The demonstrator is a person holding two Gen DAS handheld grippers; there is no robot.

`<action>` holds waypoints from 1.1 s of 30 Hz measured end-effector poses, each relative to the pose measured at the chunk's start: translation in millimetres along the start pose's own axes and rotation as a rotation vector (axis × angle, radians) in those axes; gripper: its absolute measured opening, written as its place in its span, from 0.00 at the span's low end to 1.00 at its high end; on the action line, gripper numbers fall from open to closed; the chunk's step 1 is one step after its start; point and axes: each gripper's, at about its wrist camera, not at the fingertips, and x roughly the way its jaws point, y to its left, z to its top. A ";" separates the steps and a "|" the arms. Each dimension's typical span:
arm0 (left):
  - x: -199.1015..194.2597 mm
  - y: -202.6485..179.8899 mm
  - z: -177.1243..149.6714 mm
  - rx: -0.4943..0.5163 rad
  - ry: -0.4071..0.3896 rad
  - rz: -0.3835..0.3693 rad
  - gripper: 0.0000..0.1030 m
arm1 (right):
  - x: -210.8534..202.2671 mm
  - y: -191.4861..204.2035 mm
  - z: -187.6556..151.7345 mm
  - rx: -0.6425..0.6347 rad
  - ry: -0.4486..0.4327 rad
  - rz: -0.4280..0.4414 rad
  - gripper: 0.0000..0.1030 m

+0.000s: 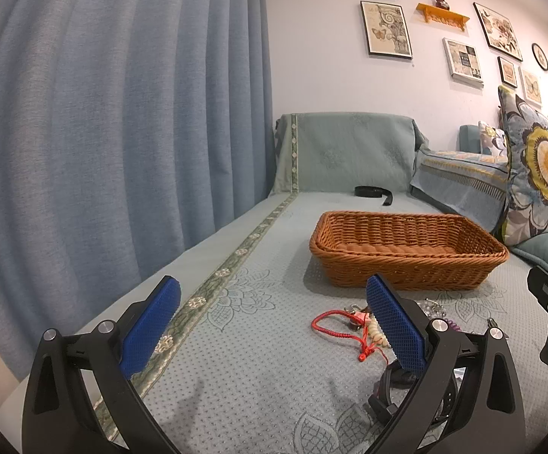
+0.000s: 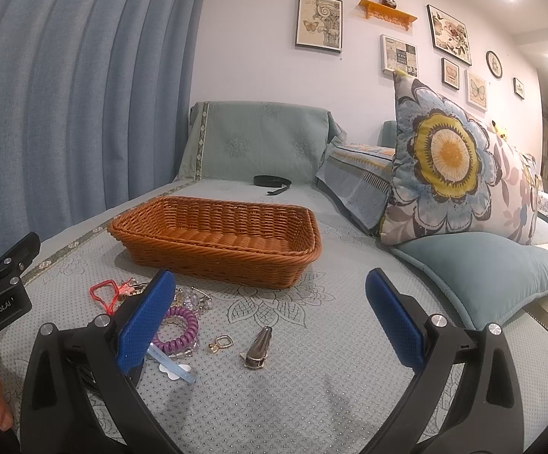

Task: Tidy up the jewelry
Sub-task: 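Reach the left gripper toward the black watch while the right gripper approaches the silver clip, then grasp the black watch with the left gripper while the right gripper grasps the silver clip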

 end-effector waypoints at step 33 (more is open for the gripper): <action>61.6 -11.5 -31.8 0.011 0.674 -0.495 0.42 | 82.8 -21.5 -28.7 0.050 0.592 0.183 0.51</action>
